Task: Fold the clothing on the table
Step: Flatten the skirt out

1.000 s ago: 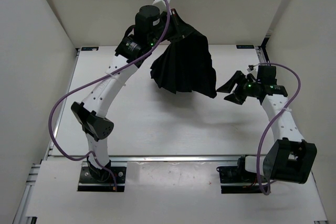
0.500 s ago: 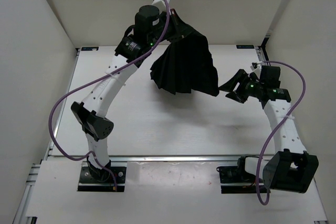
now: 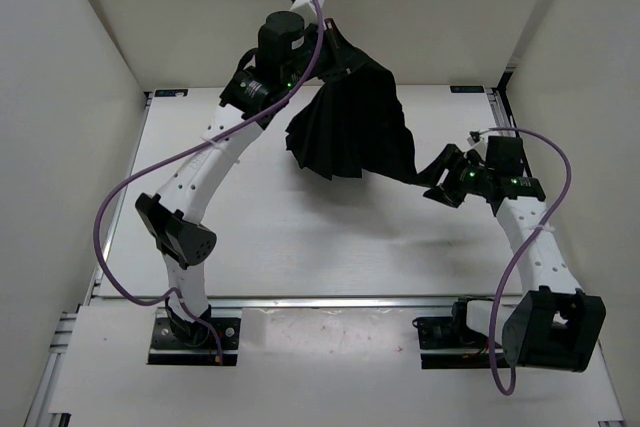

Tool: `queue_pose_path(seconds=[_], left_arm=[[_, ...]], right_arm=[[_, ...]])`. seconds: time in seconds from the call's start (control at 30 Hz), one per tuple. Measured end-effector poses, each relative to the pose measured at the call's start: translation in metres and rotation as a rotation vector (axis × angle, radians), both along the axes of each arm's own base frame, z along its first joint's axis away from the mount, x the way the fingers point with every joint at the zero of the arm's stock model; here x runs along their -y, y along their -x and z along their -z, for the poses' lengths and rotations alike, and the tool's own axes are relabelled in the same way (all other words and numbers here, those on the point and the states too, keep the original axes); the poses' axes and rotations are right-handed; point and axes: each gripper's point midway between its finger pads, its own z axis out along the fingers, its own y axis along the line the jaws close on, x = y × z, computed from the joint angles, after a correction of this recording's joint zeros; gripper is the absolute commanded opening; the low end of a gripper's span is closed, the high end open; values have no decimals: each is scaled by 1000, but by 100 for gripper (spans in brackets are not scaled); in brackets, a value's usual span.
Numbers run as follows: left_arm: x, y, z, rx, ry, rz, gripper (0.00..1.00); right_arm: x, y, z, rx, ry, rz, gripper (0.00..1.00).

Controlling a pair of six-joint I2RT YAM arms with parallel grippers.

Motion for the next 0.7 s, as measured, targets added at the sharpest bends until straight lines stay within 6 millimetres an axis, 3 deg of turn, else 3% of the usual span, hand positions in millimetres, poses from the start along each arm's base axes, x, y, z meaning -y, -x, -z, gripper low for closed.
queue_pose_path(seconds=[0.7], left_arm=[[8, 7, 0, -12, 11, 11, 0]], right_arm=[[2, -16, 12, -29, 33, 15, 61]])
